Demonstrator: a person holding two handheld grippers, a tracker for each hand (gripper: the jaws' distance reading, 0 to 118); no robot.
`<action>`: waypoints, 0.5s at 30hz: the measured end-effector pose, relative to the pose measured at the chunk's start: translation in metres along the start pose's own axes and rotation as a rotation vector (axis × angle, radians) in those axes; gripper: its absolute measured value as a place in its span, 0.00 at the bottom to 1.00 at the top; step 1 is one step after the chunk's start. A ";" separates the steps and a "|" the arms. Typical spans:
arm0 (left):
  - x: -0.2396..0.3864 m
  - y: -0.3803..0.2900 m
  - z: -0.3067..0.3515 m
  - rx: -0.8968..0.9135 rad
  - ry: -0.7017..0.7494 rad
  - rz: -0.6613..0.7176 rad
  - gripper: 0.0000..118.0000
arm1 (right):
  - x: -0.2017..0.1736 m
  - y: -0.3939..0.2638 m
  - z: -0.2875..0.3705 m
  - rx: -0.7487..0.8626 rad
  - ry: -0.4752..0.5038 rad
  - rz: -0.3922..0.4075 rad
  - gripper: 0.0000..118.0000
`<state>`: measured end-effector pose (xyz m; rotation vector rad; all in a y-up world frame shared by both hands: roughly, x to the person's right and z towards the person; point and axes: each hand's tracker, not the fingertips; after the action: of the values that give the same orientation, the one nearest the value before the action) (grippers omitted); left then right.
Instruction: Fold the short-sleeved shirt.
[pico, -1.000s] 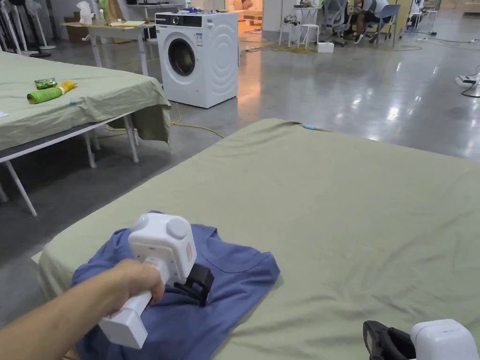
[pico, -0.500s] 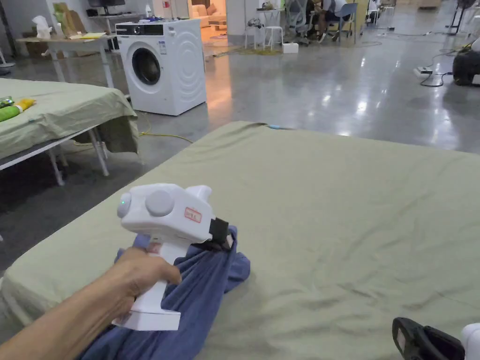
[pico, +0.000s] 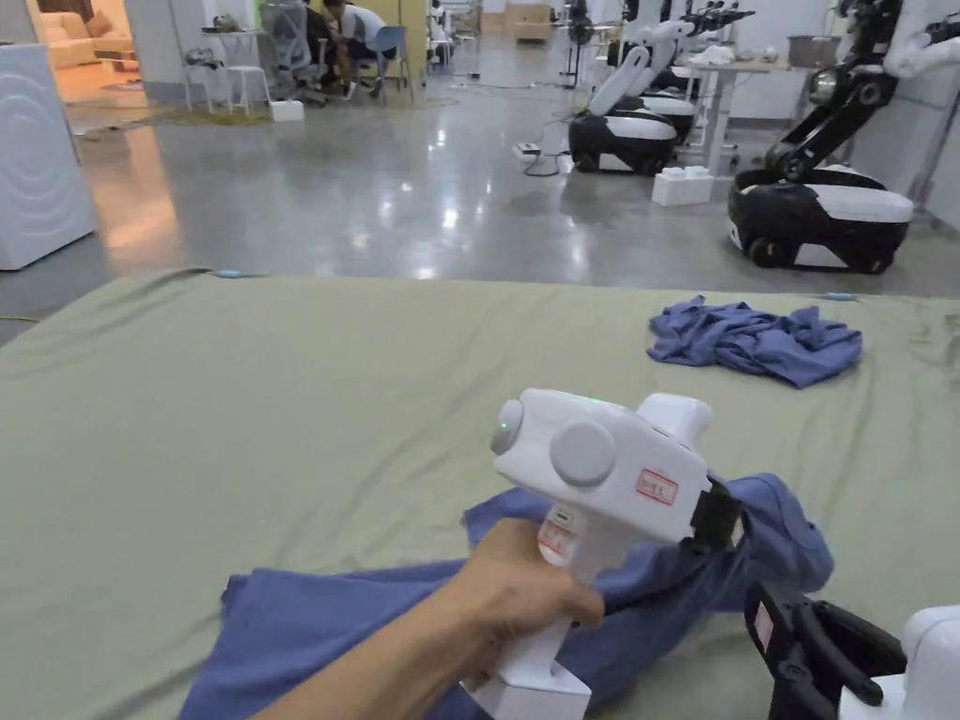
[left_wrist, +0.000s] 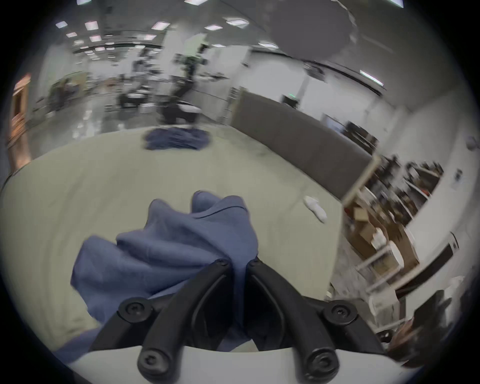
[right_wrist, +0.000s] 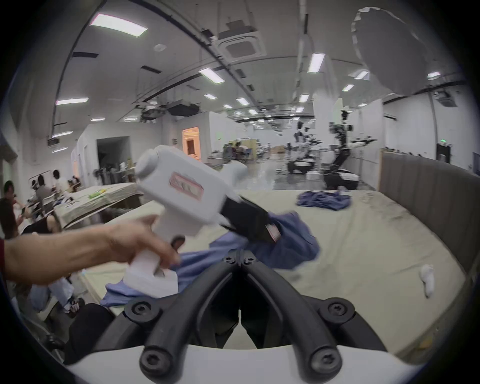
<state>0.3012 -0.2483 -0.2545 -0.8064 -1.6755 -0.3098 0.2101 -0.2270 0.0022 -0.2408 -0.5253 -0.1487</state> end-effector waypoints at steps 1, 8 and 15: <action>0.012 -0.005 -0.024 -0.032 -0.033 0.010 0.04 | 0.010 -0.001 0.004 -0.007 -0.023 -0.017 0.02; 0.047 -0.087 -0.131 -0.305 -0.038 -0.072 0.04 | 0.048 -0.027 0.026 -0.055 -0.097 -0.047 0.02; -0.015 -0.078 -0.087 -0.228 -0.232 0.431 0.70 | 0.052 -0.030 0.018 -0.061 -0.082 -0.094 0.02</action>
<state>0.3162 -0.3619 -0.2277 -1.3900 -1.6441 -0.1088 0.2401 -0.2546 0.0500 -0.2823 -0.6141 -0.2470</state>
